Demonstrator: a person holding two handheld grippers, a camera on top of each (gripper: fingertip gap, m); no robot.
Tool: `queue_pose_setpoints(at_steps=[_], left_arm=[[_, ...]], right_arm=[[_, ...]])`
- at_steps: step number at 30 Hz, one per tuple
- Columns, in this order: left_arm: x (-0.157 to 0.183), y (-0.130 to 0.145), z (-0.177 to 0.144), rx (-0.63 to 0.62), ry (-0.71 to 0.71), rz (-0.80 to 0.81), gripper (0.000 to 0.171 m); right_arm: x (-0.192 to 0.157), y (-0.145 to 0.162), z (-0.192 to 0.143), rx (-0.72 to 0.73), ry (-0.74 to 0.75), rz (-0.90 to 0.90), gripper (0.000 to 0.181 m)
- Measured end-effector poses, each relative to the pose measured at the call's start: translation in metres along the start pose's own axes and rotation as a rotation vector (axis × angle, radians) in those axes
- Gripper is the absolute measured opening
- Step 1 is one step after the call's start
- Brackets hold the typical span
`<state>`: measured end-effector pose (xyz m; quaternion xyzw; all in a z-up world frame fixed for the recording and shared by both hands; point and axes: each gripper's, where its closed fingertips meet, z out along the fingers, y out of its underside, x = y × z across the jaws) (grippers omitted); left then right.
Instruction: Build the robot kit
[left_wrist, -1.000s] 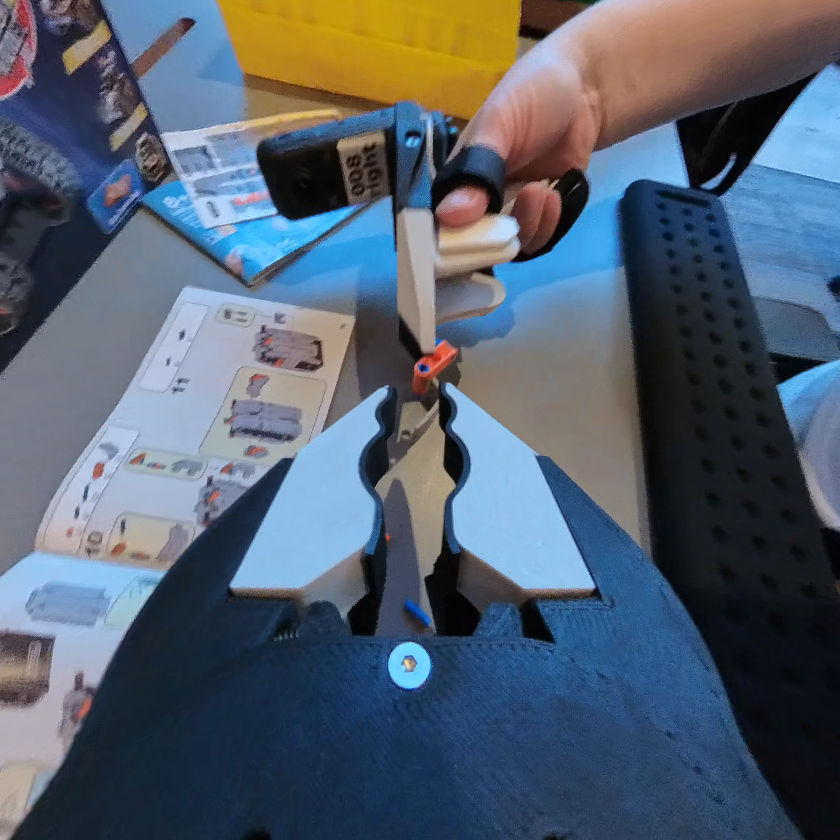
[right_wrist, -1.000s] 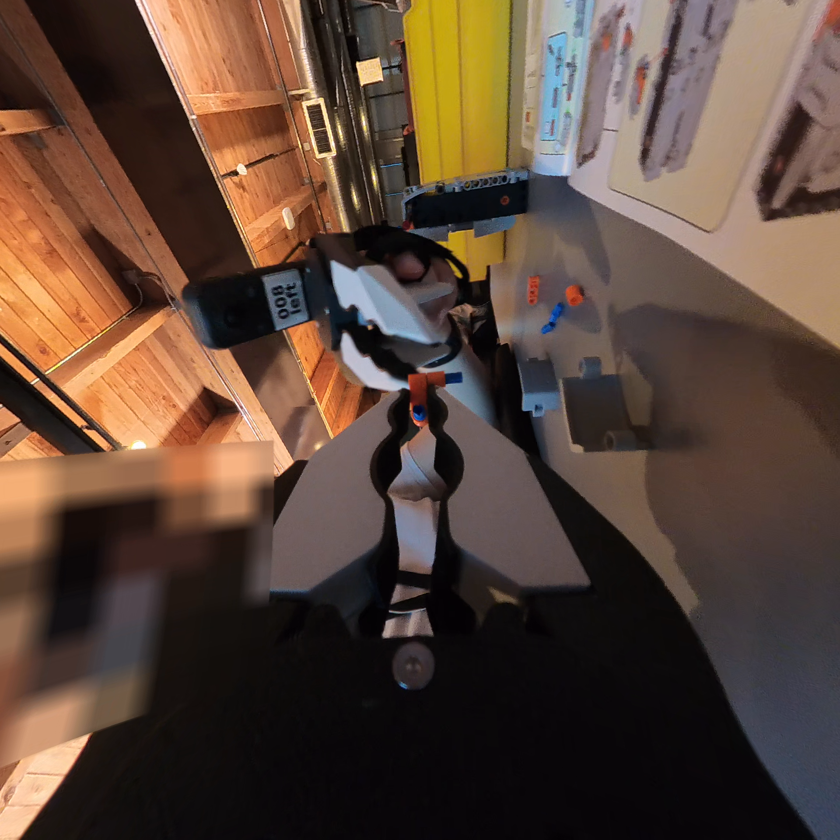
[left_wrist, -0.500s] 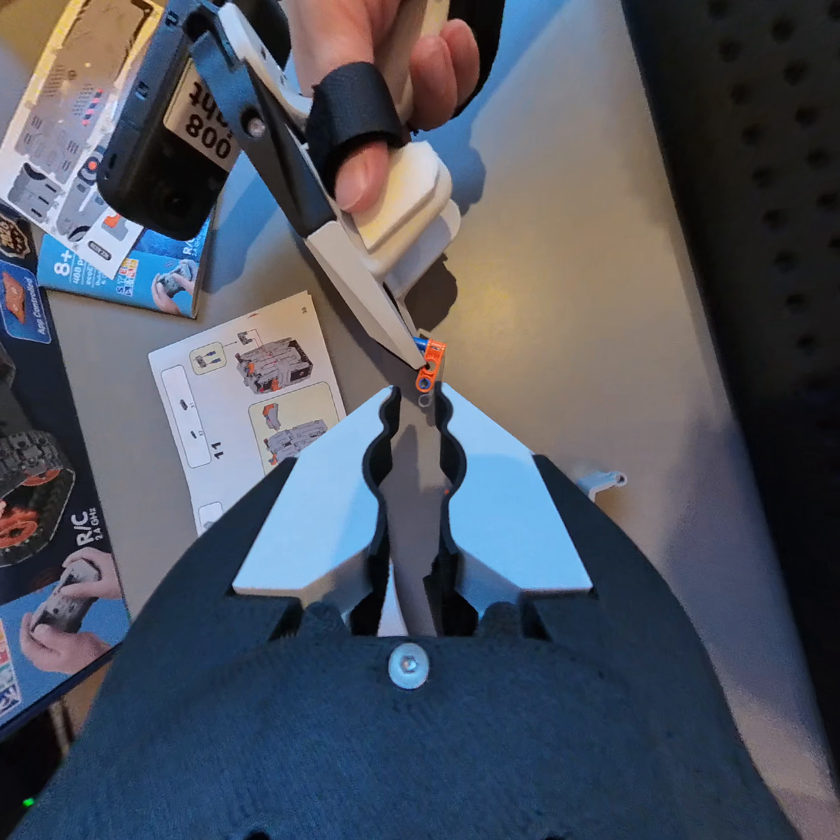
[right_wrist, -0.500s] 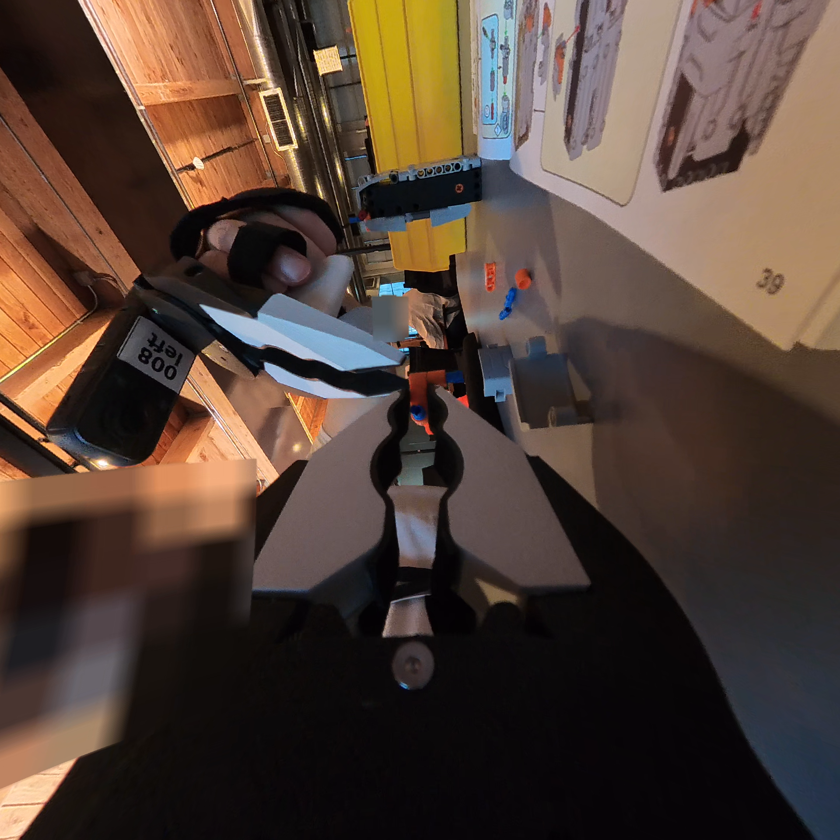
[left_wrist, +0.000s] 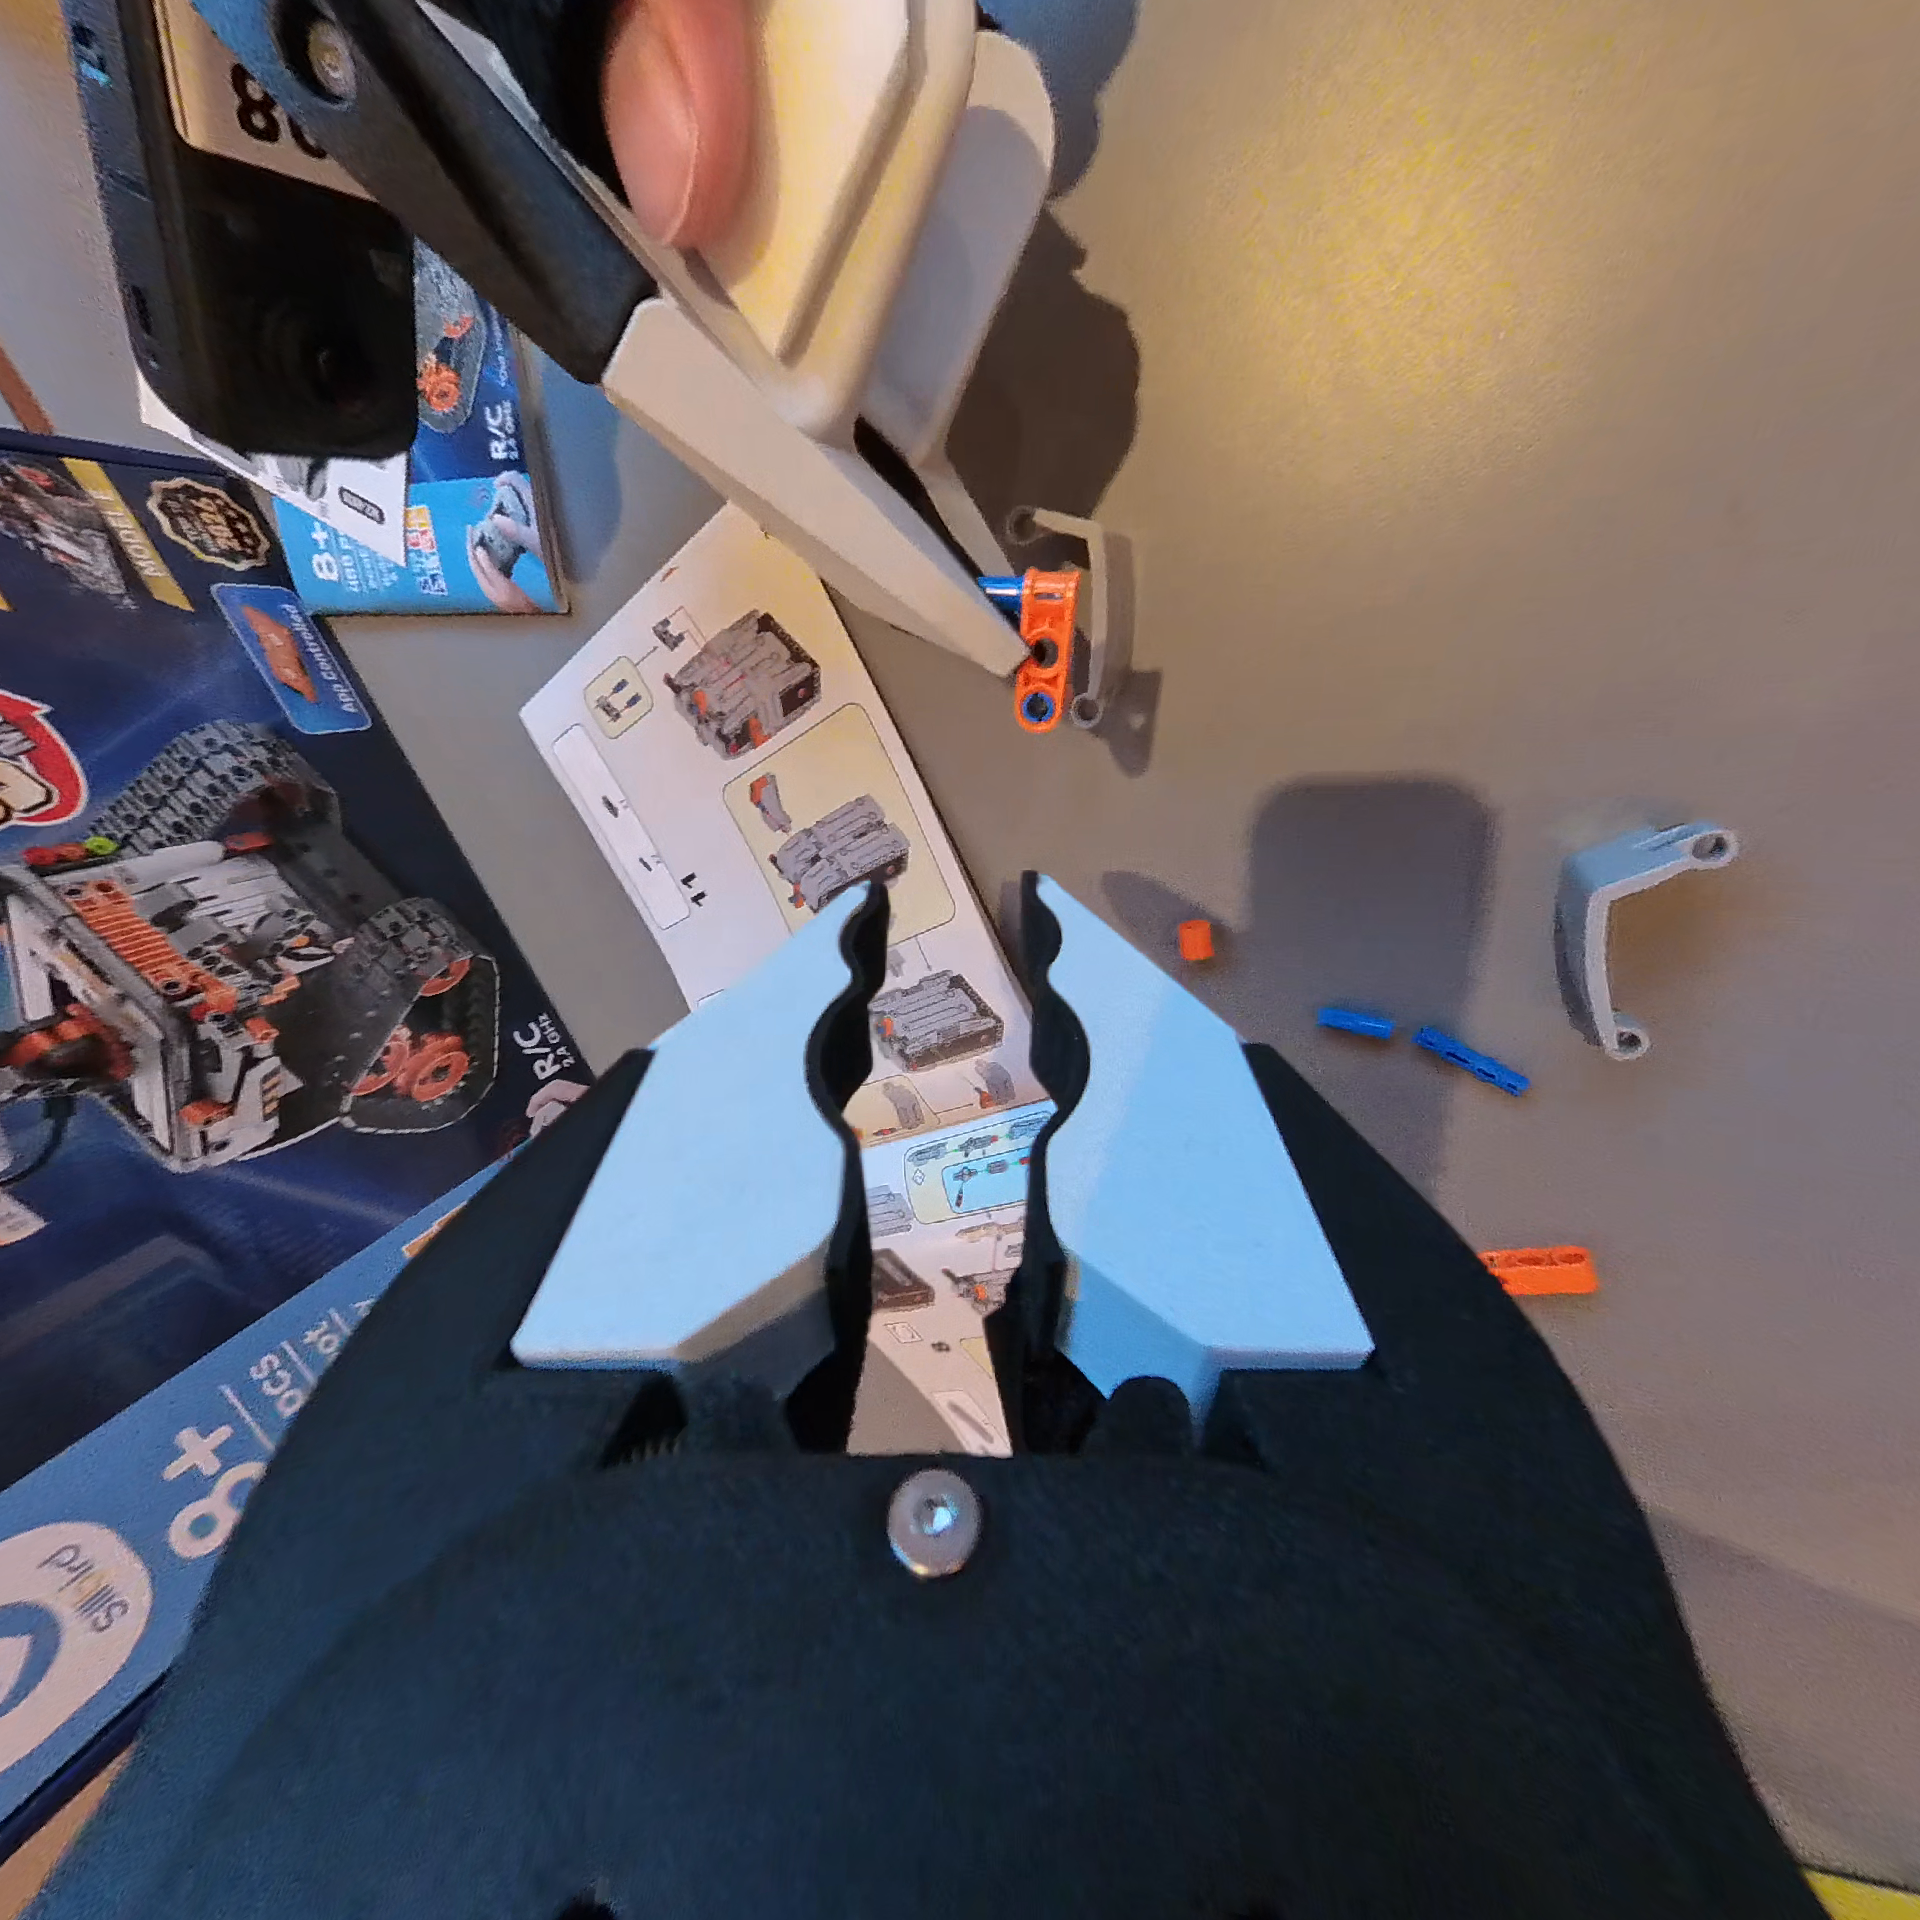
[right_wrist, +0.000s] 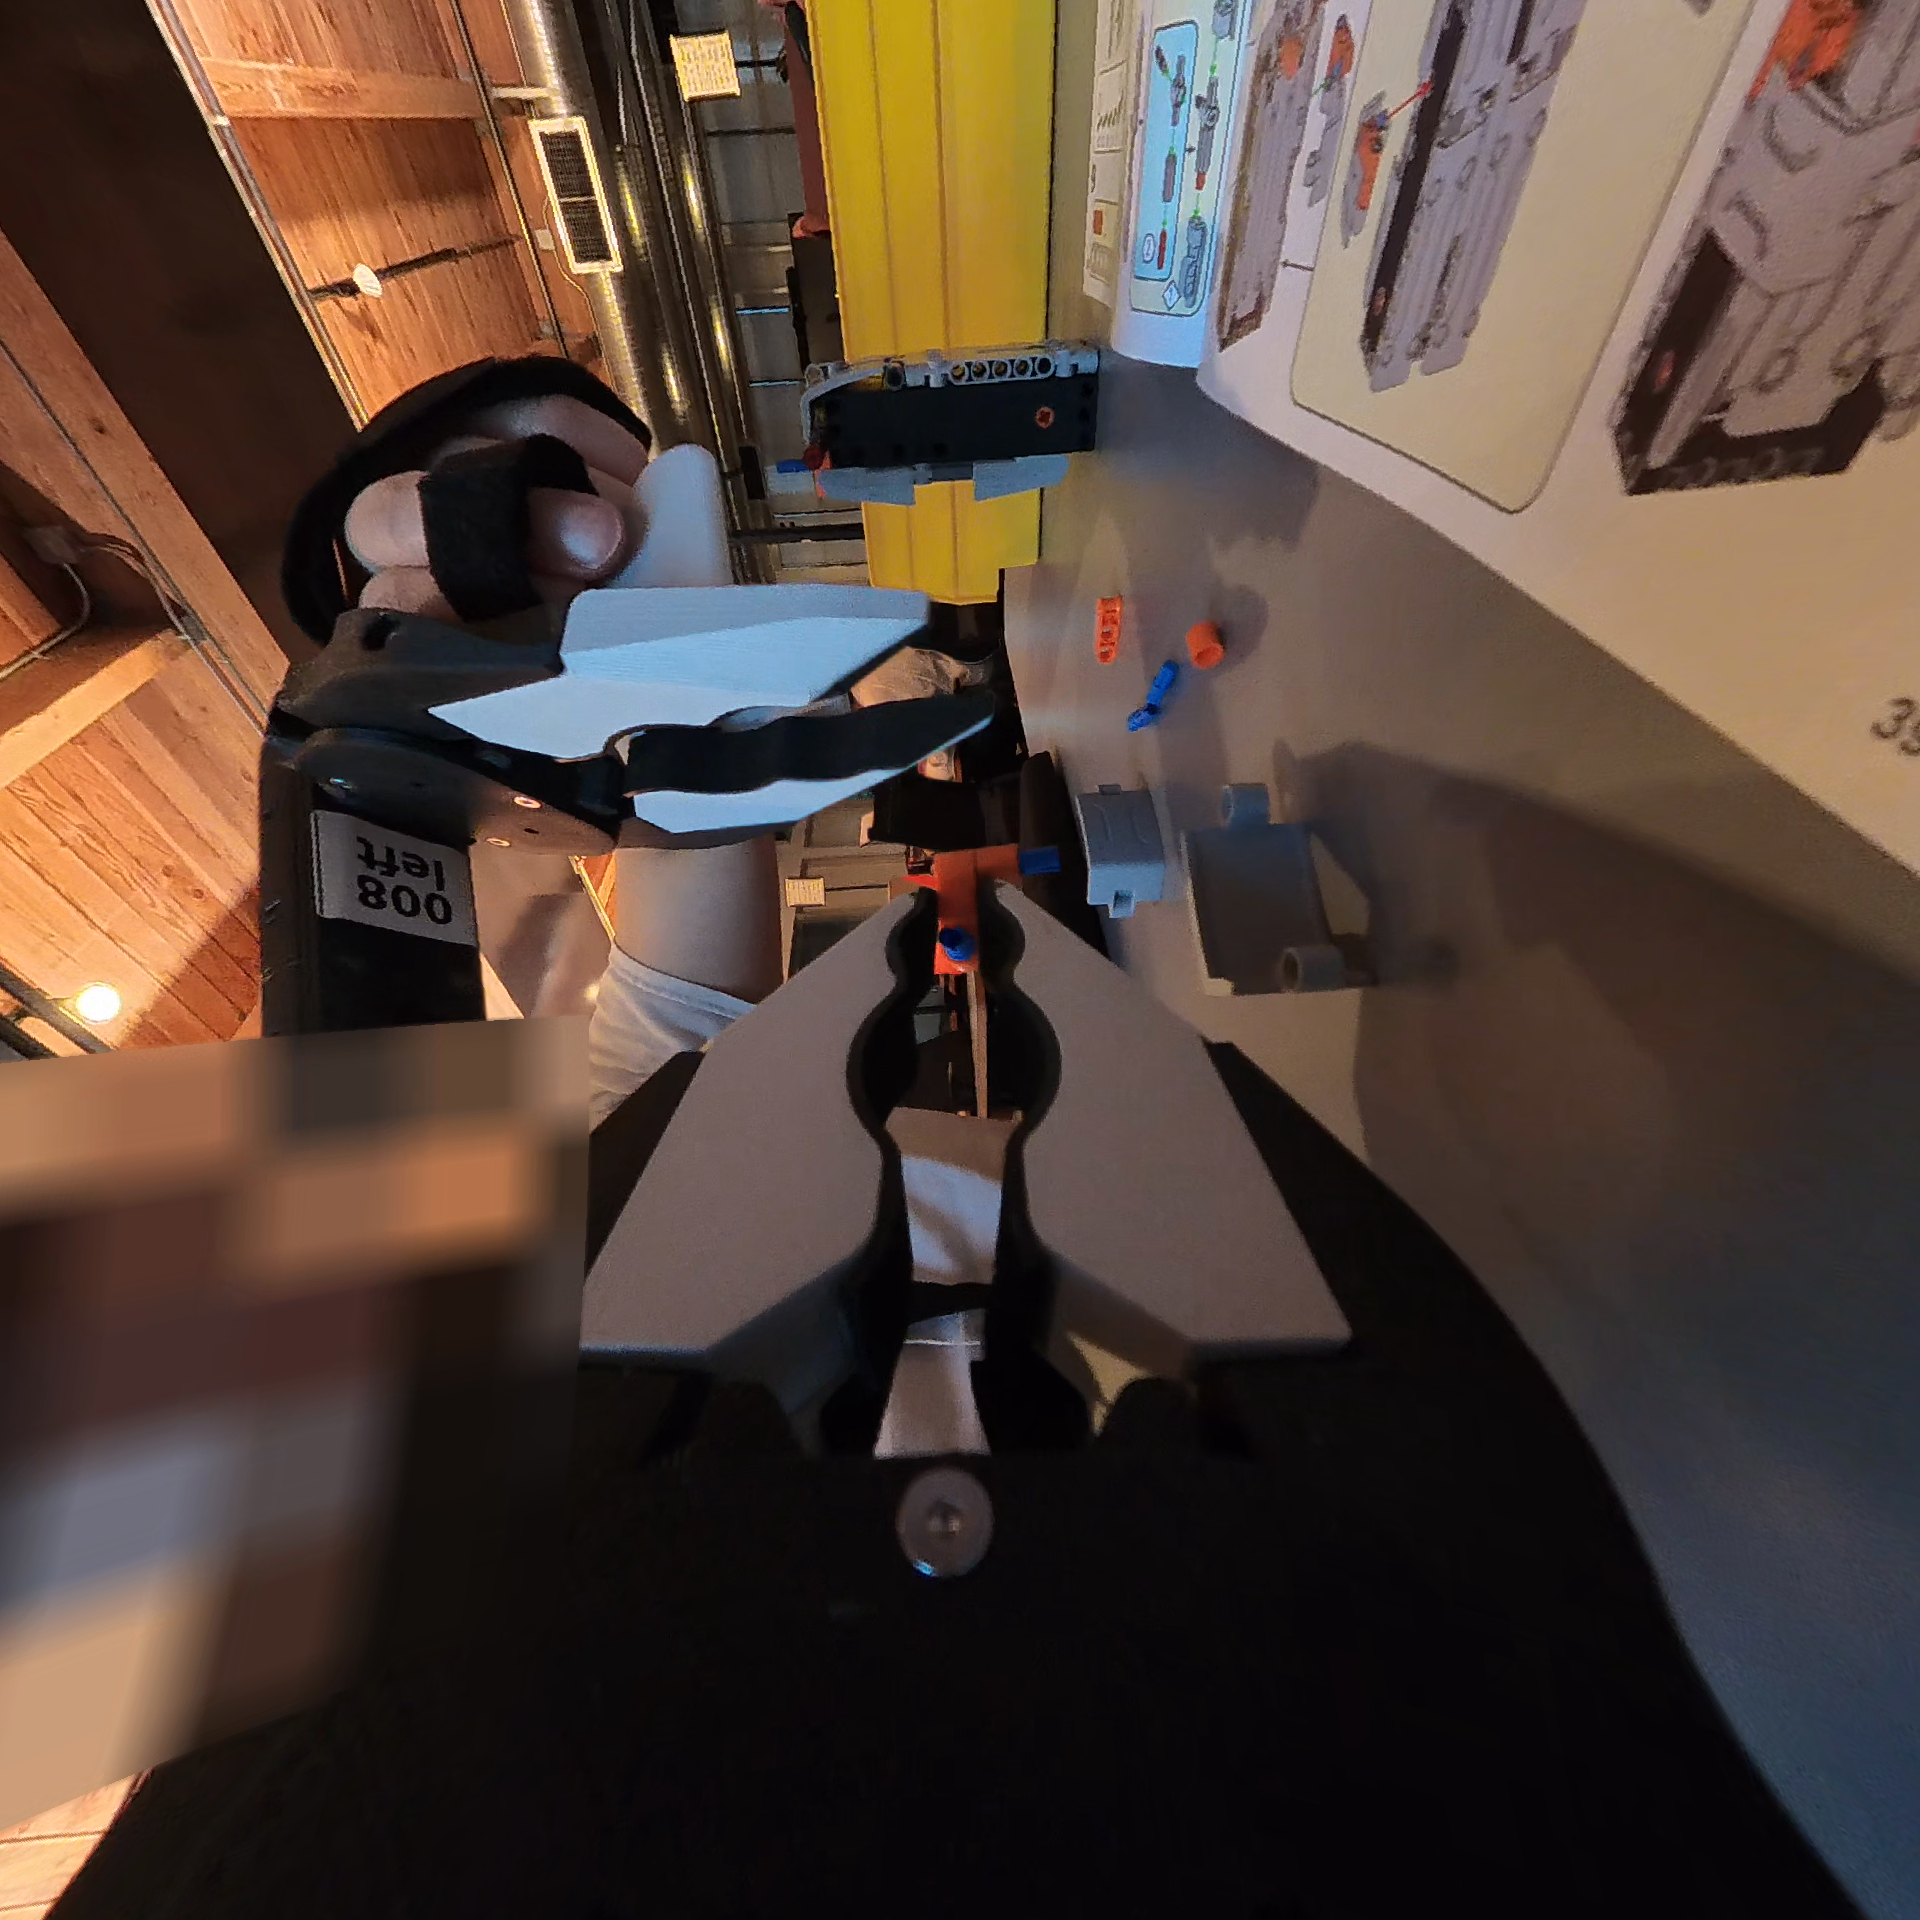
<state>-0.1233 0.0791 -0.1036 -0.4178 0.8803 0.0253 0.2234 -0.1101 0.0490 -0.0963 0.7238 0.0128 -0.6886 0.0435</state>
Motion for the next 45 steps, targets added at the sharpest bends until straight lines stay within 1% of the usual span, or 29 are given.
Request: queue_pose_setpoints(at_steps=[5,12,26,29,31,32,34,35,36,37,38,40,43,45], left_arm=[[0.000,0.000,-0.001,-0.019,-0.016,0.015,0.023],[-0.006,0.010,-0.003,-0.123,-0.067,0.115,0.024],[-0.012,0.015,-0.005,-0.177,-0.095,0.149,0.023],[-0.010,0.013,-0.004,-0.170,-0.085,0.141,0.022],[-0.009,0.010,-0.005,-0.140,-0.074,0.110,0.022],[-0.006,0.007,-0.006,-0.102,-0.051,0.067,0.022],[-0.001,-0.007,-0.012,0.038,0.025,-0.069,0.019],[0.005,-0.017,-0.017,0.123,0.095,-0.138,0.017],[0.010,-0.027,-0.021,0.190,0.154,-0.189,0.017],[0.010,-0.032,-0.023,0.226,0.172,-0.214,0.021],[0.008,-0.035,-0.023,0.244,0.173,-0.216,0.025],[0.008,-0.039,-0.020,0.253,0.180,-0.201,0.024],[0.006,-0.039,-0.013,0.233,0.197,-0.179,0.018],[0.008,-0.040,-0.010,0.227,0.213,-0.170,0.018]], right_arm=[[-0.001,0.001,0.000,0.003,0.002,0.000,0.005],[-0.001,0.002,0.000,0.004,-0.002,0.000,0.005],[-0.002,0.004,-0.001,0.009,-0.003,-0.002,0.005],[-0.001,0.003,-0.002,0.016,-0.004,0.001,0.005],[-0.001,0.003,-0.003,0.017,-0.005,0.003,0.005],[-0.002,0.003,-0.003,0.012,-0.011,0.006,0.005],[-0.008,0.007,-0.003,-0.009,-0.036,0.013,0.005],[-0.013,0.007,-0.003,-0.011,-0.051,0.016,0.005],[-0.017,0.006,-0.004,-0.012,-0.063,0.021,0.005],[-0.021,0.007,-0.005,-0.017,-0.077,0.027,0.005],[-0.024,0.007,-0.006,-0.024,-0.087,0.035,0.006],[-0.029,0.006,-0.007,-0.033,-0.094,0.045,0.006],[-0.031,0.008,-0.007,-0.048,-0.083,0.041,0.006],[-0.032,0.008,-0.007,-0.046,-0.073,0.032,0.006]])
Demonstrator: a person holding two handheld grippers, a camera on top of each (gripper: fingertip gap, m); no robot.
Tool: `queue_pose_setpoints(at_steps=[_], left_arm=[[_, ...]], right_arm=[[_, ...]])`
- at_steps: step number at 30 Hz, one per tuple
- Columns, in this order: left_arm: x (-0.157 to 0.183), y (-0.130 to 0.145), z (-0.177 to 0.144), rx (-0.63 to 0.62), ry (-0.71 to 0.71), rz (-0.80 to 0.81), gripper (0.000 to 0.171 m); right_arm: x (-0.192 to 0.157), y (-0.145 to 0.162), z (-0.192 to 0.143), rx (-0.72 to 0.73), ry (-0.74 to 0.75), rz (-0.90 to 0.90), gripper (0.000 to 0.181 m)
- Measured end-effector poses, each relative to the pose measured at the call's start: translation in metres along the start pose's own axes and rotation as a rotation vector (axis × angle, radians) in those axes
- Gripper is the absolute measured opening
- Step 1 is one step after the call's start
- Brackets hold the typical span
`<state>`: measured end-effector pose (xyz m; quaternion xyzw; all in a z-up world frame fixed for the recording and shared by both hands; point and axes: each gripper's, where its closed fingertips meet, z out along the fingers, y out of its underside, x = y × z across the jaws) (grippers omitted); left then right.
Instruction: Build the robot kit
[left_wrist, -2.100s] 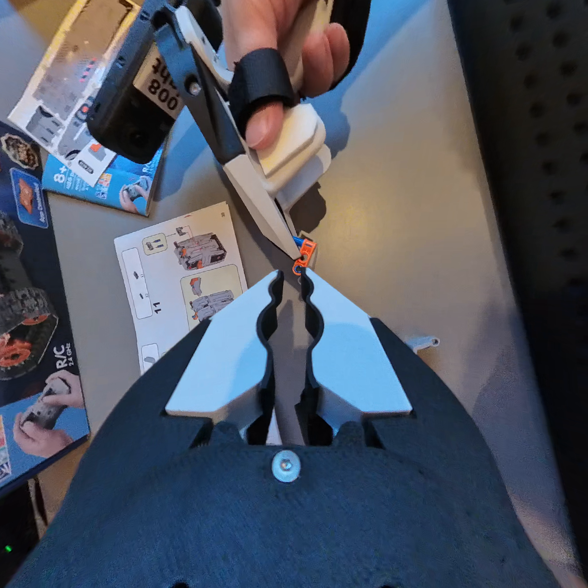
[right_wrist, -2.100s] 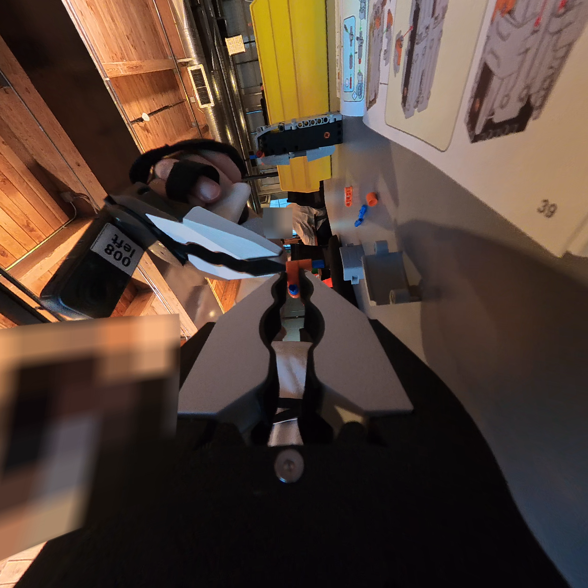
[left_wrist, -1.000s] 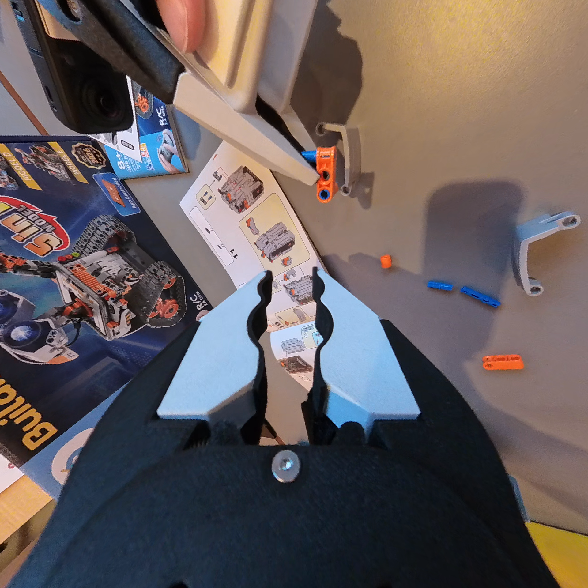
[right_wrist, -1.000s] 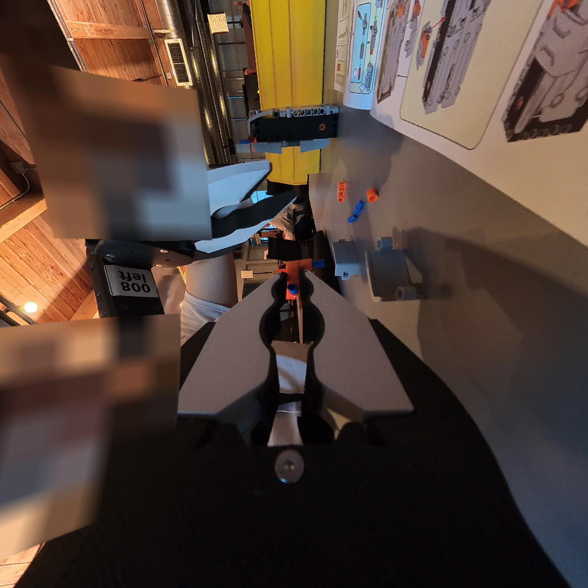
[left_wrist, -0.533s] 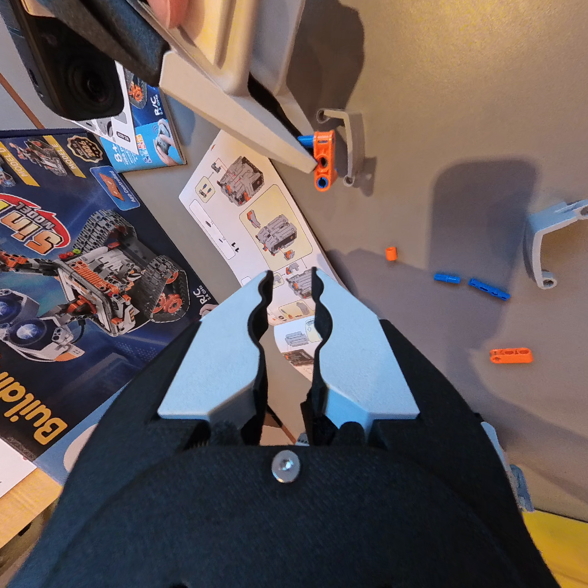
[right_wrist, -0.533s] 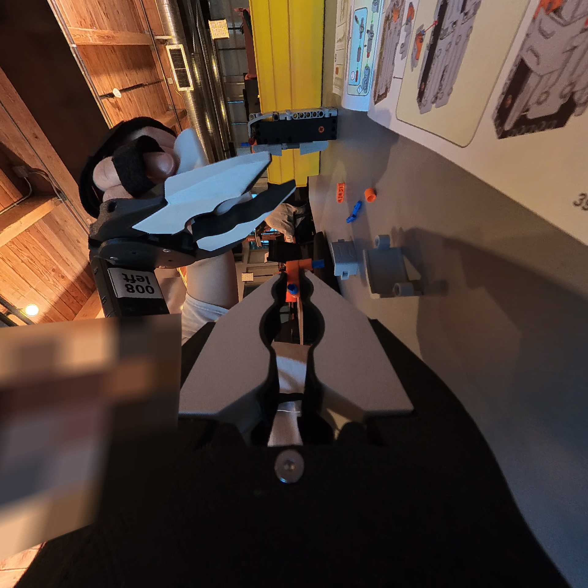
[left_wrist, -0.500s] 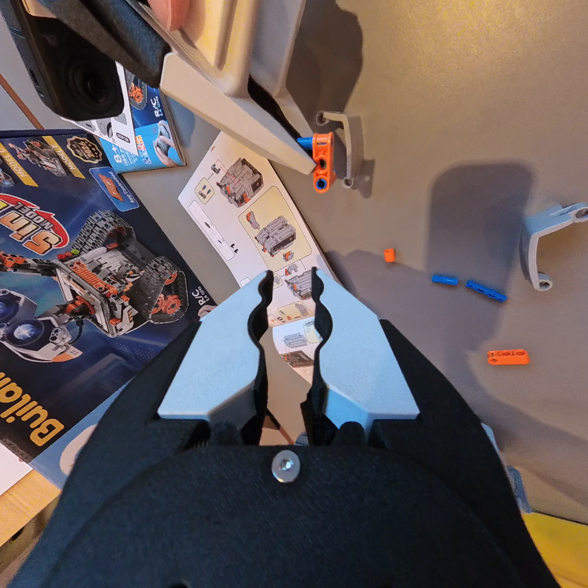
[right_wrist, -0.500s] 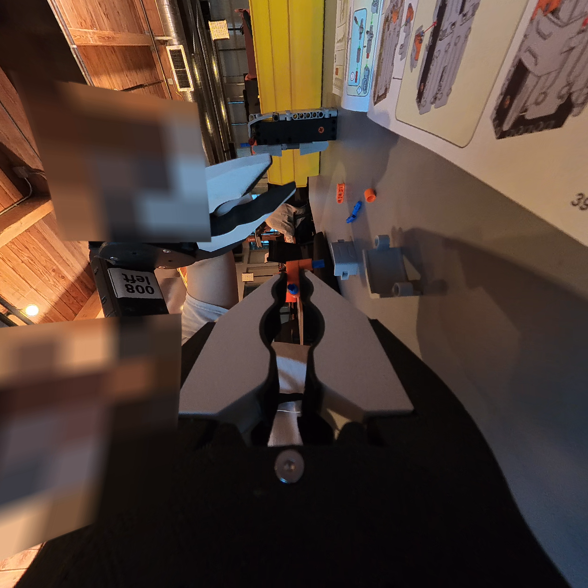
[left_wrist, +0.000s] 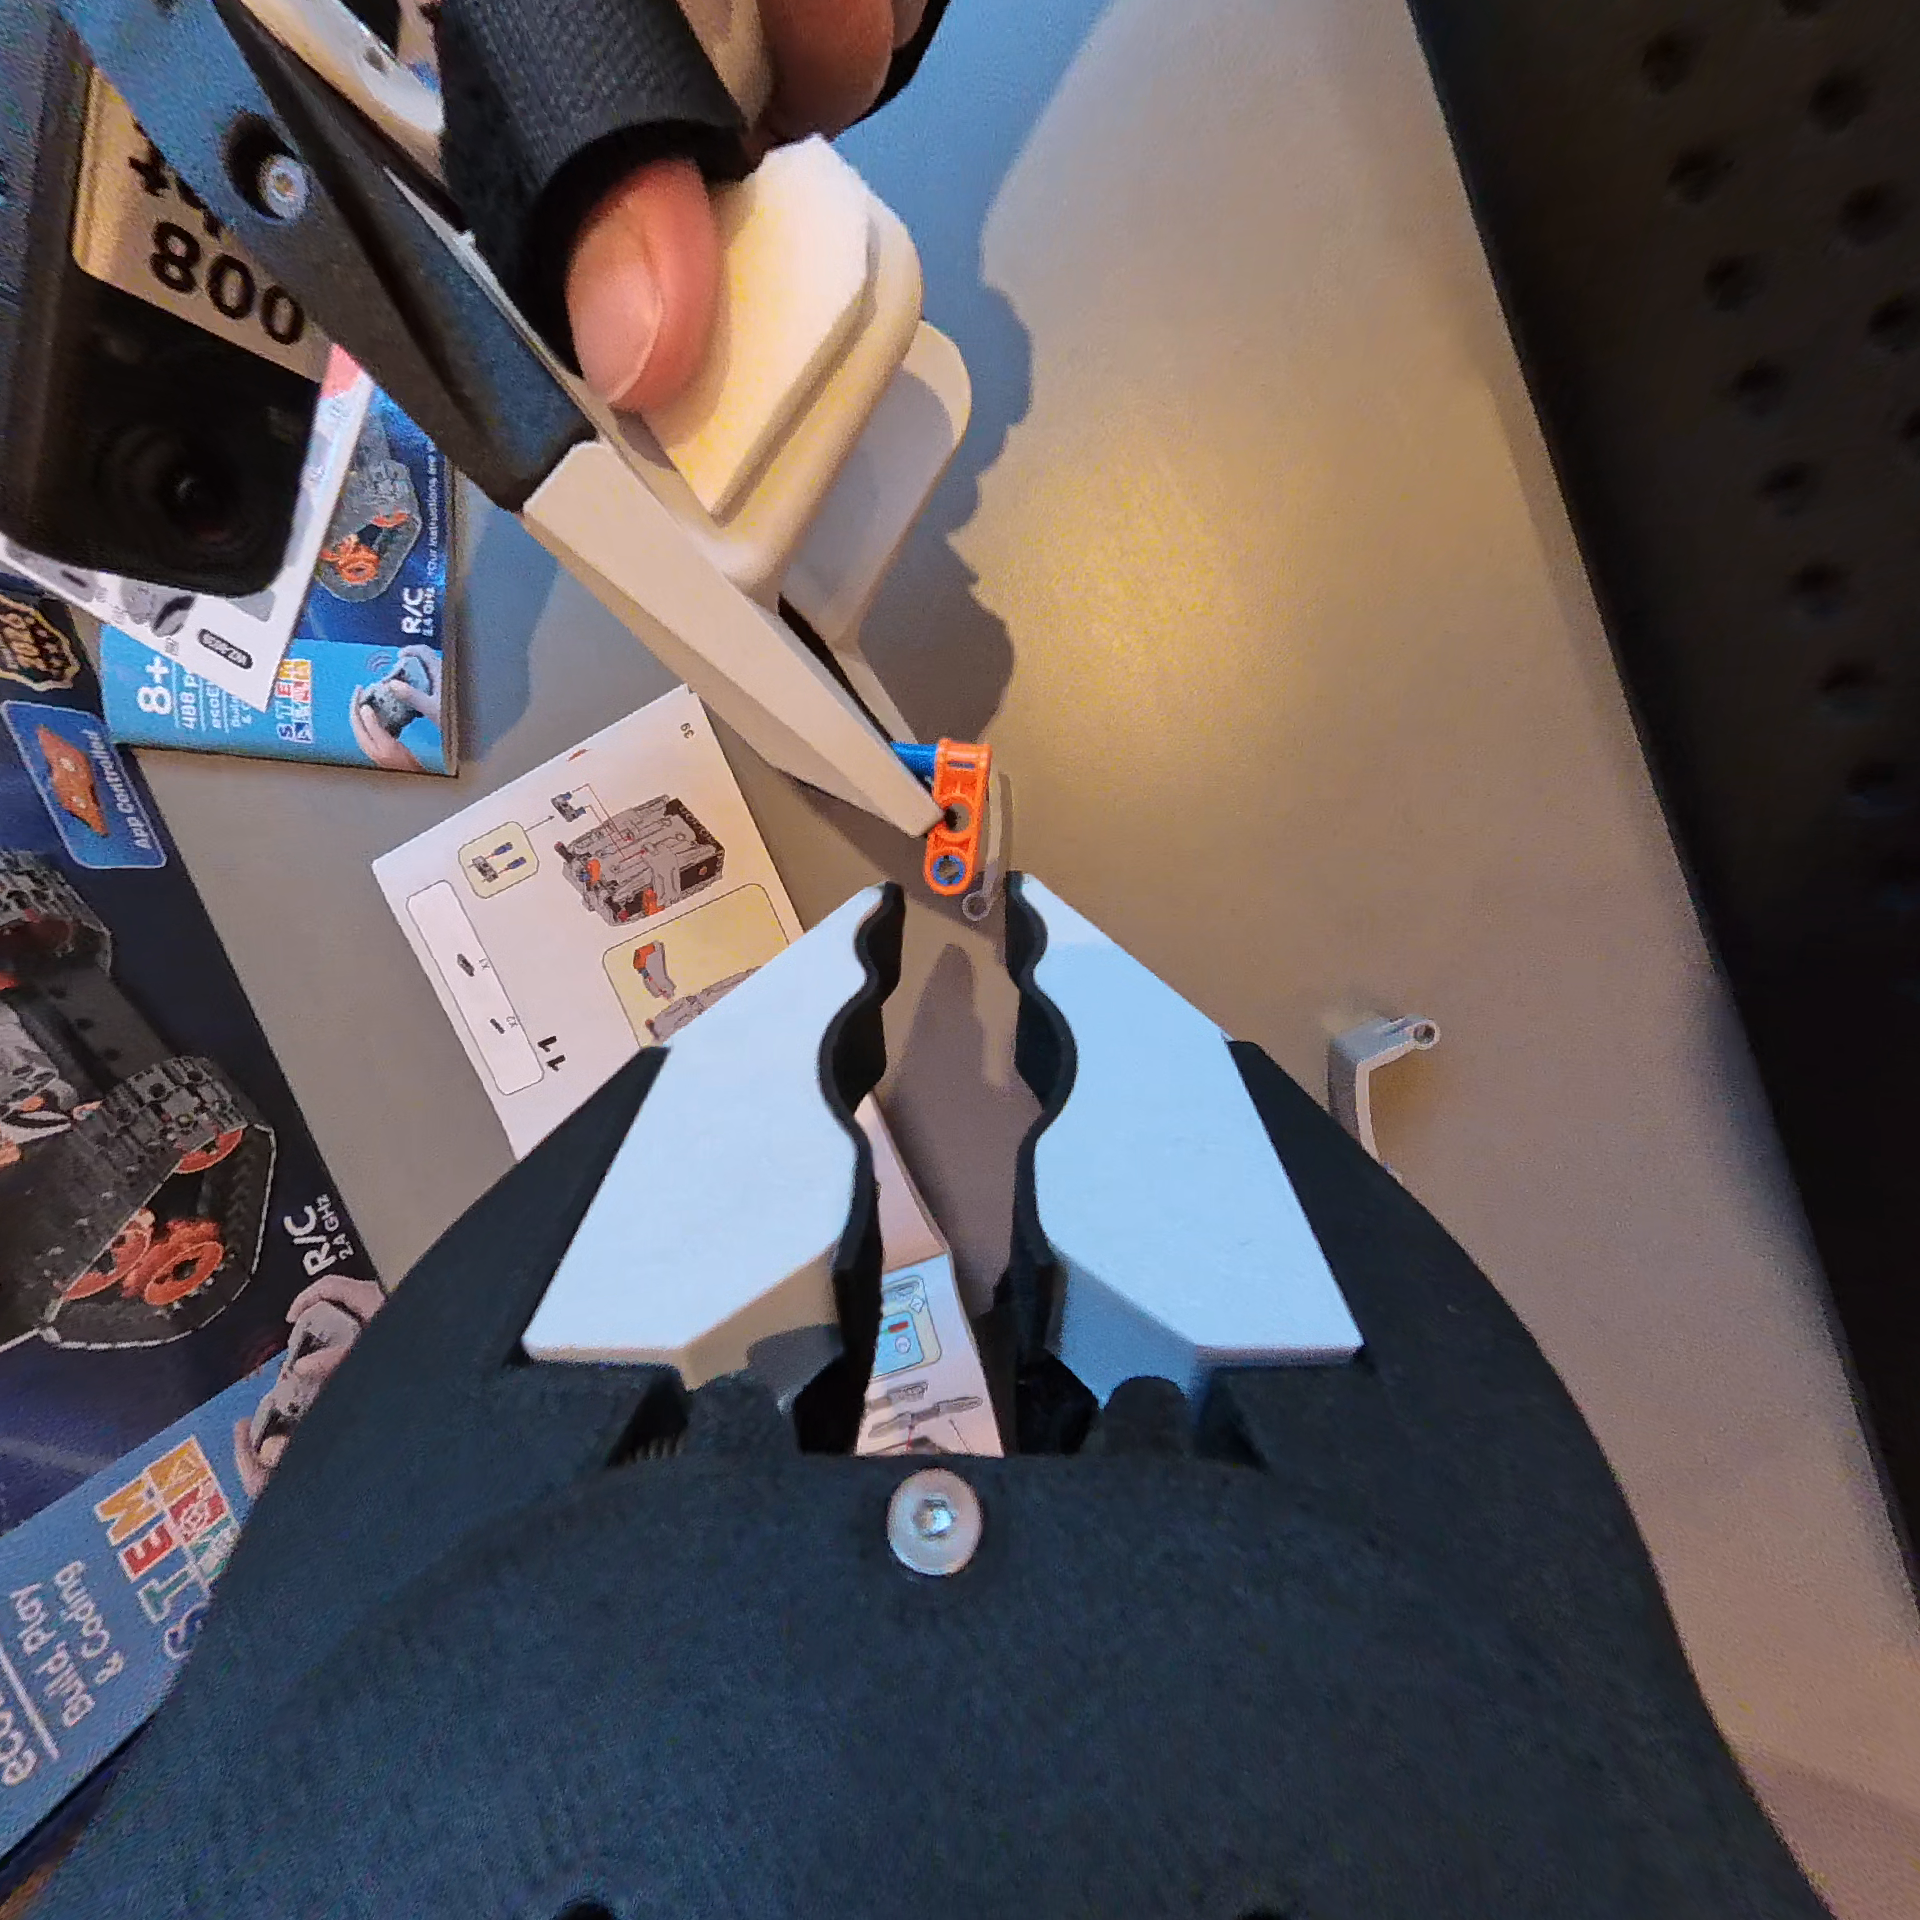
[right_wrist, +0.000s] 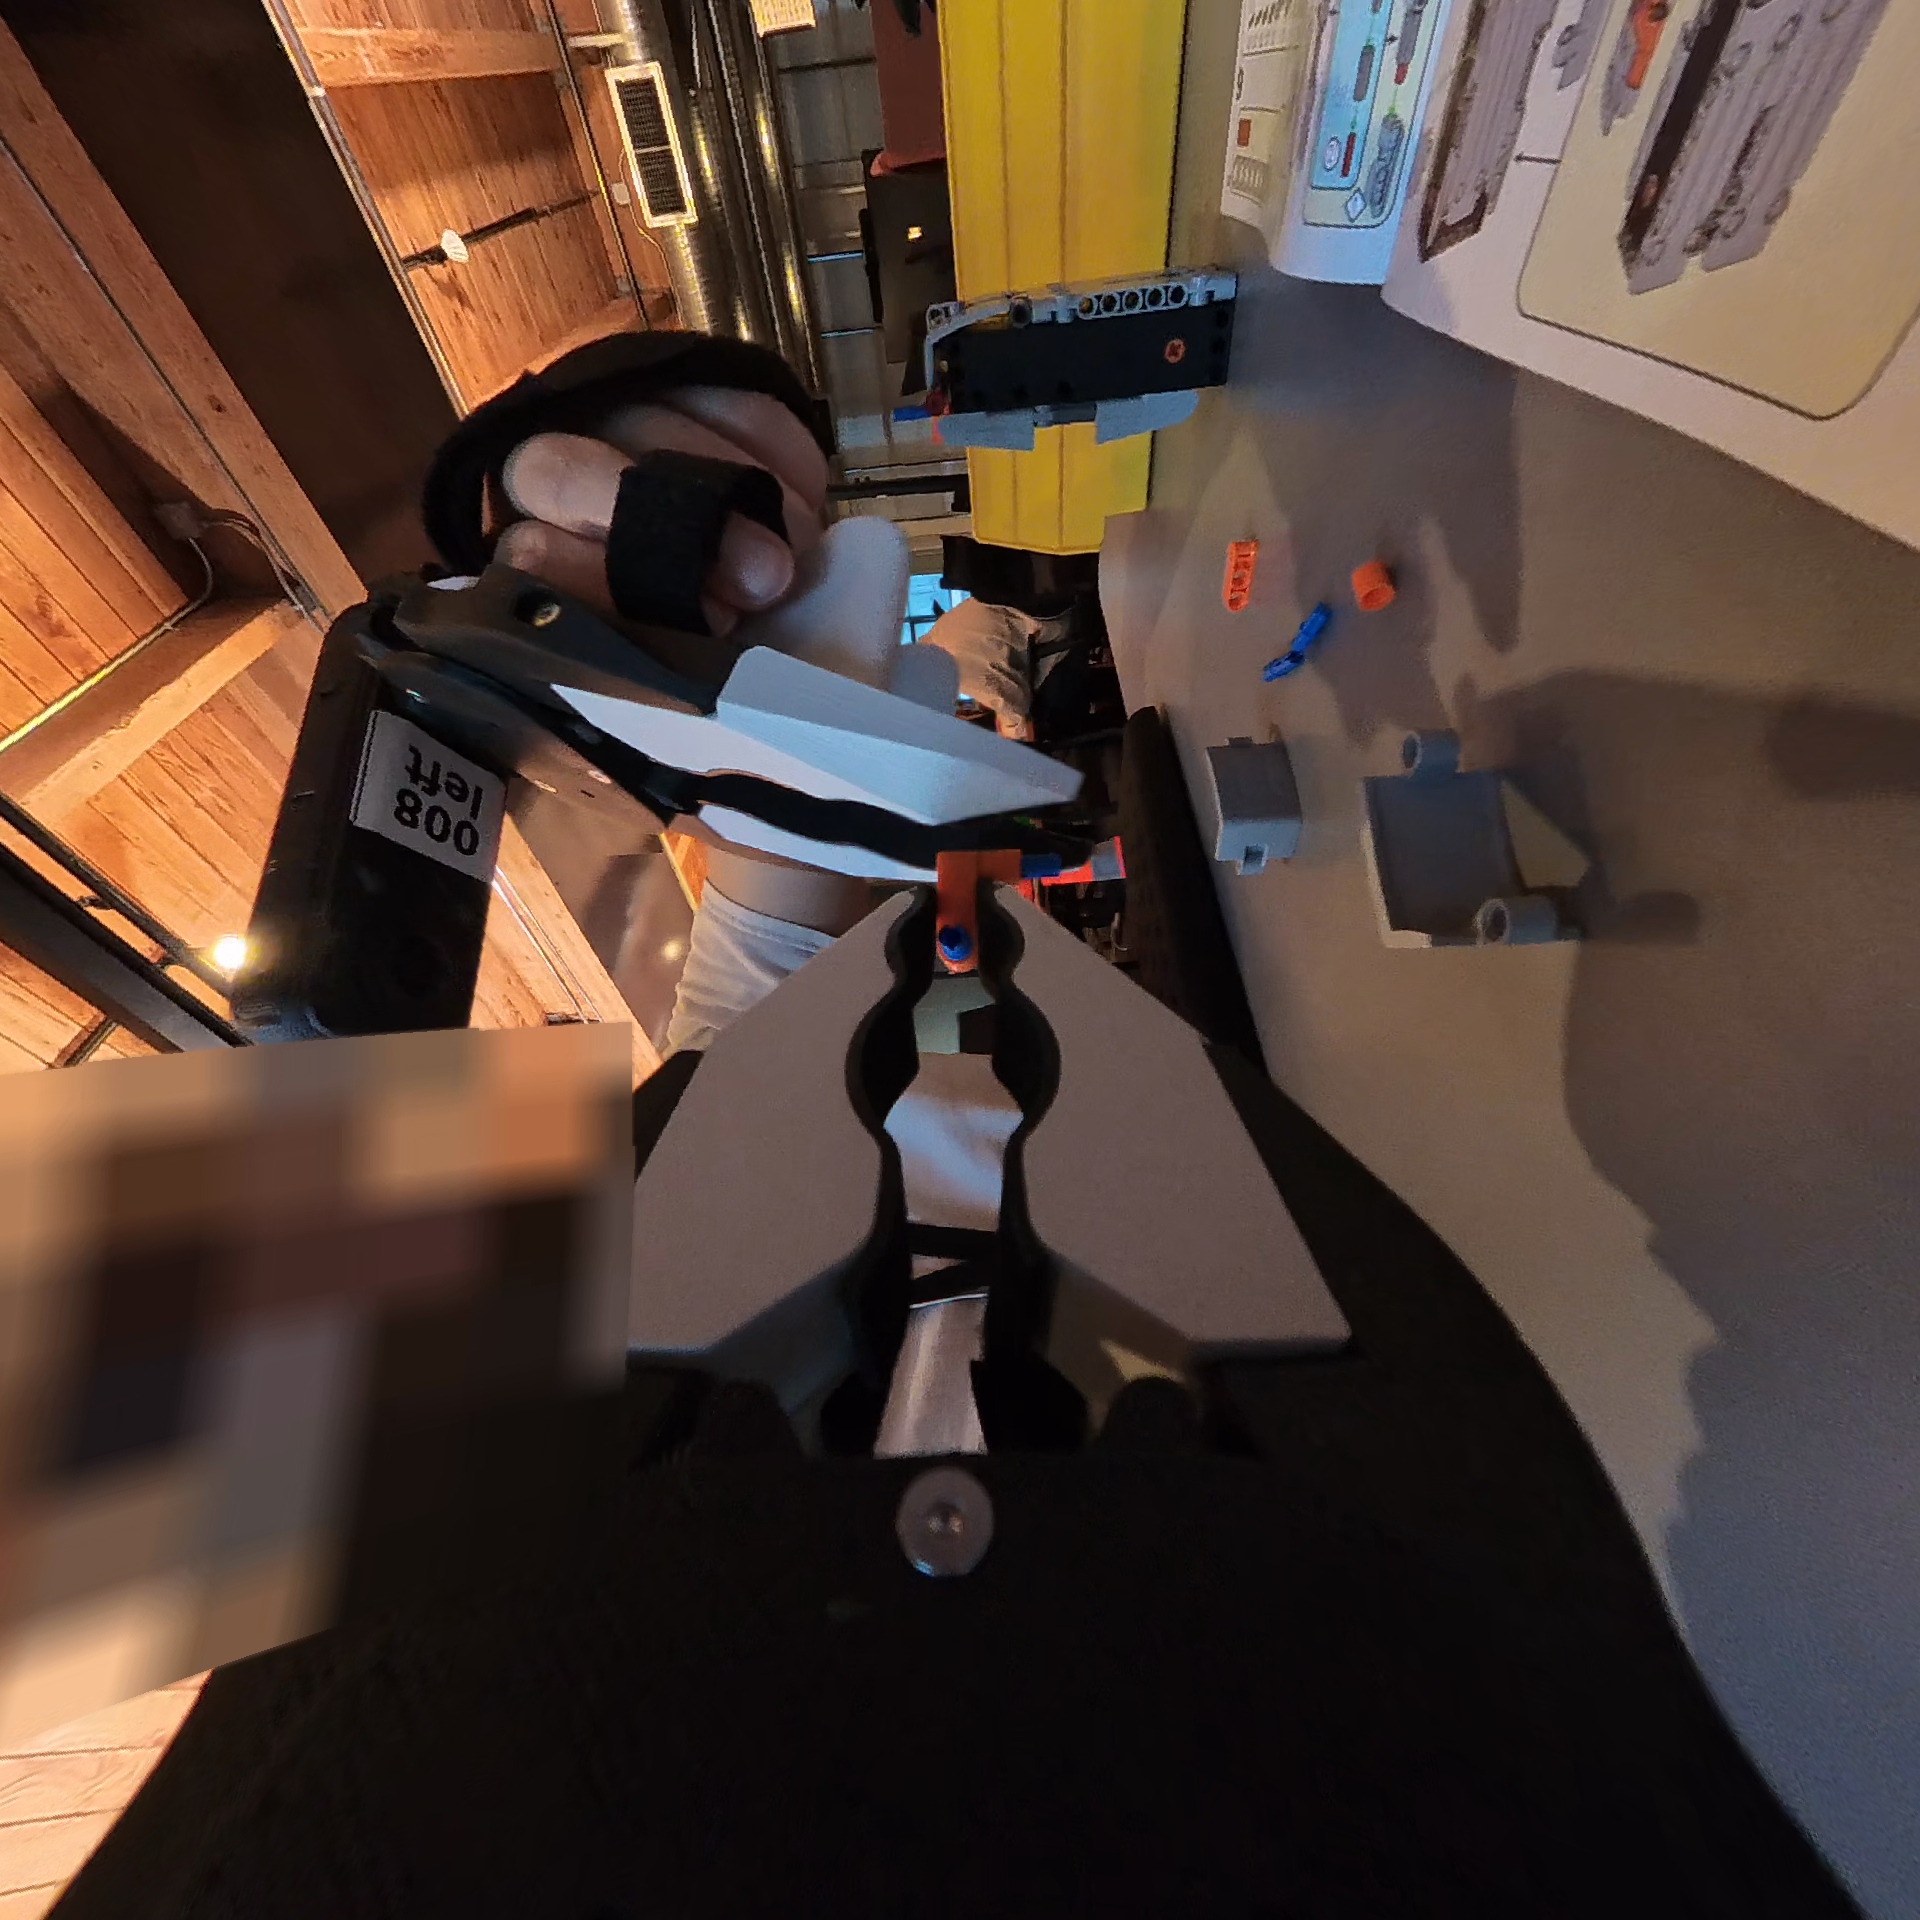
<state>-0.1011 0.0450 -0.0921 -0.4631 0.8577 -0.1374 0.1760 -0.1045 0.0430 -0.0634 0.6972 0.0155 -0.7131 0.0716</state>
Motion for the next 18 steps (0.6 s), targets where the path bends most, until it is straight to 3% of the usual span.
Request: queue_pose_setpoints(at_steps=[7,18], left_arm=[[-0.001,-0.010,-0.001,0.067,0.011,-0.039,0.009],[-0.001,-0.009,0.004,0.053,0.015,-0.092,0.005]], right_arm=[[0.005,-0.003,-0.006,0.027,0.032,0.002,0.005],[0.007,-0.003,-0.004,0.029,0.030,-0.014,0.005]])
